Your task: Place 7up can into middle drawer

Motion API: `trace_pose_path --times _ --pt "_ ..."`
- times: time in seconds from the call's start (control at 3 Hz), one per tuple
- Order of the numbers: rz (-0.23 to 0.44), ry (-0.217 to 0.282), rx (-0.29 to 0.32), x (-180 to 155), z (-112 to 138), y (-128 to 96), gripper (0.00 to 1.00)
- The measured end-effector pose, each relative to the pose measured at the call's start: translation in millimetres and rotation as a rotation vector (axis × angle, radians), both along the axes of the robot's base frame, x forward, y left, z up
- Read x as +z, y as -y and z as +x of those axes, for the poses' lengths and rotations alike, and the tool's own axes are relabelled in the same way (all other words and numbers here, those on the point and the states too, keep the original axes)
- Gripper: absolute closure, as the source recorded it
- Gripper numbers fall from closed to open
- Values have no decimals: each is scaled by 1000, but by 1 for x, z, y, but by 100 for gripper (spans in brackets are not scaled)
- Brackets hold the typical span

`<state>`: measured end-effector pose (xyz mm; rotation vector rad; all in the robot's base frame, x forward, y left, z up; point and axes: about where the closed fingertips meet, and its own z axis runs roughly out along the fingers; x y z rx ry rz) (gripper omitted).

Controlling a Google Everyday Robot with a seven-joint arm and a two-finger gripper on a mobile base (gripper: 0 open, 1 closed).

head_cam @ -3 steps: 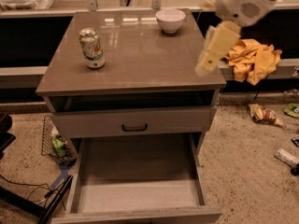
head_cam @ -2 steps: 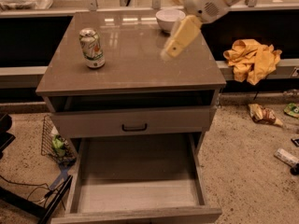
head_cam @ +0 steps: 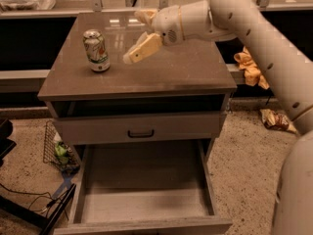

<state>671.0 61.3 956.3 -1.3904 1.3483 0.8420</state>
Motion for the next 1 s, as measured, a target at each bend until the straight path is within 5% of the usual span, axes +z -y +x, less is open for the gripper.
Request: trace_pose_path --times 0.33,1.0 --pt "23 -16 8 -7 3 -8 0" --pt "45 -34 -18 -43 66 -46 0"
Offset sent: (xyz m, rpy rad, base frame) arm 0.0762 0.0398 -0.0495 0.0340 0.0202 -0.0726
